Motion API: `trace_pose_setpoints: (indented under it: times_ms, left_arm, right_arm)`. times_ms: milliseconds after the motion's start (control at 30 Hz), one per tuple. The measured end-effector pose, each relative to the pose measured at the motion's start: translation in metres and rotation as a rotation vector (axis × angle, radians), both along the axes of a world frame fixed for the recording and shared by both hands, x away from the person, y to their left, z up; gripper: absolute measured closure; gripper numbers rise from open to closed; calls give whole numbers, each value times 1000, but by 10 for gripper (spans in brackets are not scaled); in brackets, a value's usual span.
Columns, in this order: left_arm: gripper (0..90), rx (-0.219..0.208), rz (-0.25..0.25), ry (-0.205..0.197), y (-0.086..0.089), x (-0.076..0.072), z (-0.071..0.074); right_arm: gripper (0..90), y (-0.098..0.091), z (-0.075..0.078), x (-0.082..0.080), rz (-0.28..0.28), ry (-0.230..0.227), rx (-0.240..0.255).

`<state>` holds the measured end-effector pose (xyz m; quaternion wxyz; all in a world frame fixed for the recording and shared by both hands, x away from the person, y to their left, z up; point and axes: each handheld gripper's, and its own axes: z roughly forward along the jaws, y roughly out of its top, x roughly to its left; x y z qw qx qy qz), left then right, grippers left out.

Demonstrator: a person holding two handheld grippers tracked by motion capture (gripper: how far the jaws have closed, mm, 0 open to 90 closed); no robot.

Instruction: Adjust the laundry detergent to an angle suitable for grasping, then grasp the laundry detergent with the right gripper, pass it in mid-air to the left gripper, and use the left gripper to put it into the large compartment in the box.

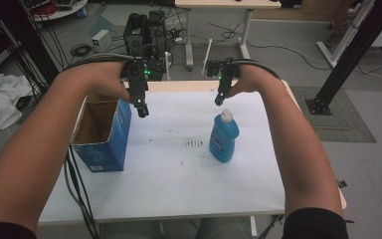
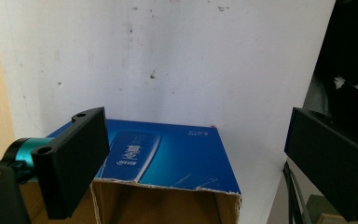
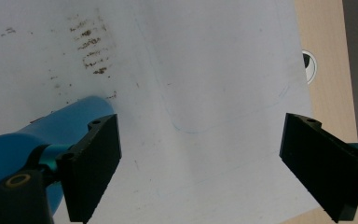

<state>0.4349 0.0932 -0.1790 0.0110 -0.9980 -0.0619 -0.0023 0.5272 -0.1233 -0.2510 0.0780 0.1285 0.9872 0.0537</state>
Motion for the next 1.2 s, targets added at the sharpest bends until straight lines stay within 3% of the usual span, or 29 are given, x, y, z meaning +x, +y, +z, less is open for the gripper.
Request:
trace_pose_setpoints:
  times_ms: [167,433,533,800,1200]
  left_arm:
    - [64,16,0,9,-2,2,-3]
    - [64,6,0,9,2,2,-1]
    - [64,7,-1,25,2,3,-3]
    - [64,7,1,15,2,10,-5]
    - [64,-2,-13,8,3,-1,-2]
  right_arm:
    - [117,-1,2,0,-5,-1,9]
    - [117,0,8,4,-7,-4,35]
    - [118,1,8,6,3,-5,40]
    - [118,-1,6,6,4,-5,24]
    - [117,-1,6,5,-5,-4,17]
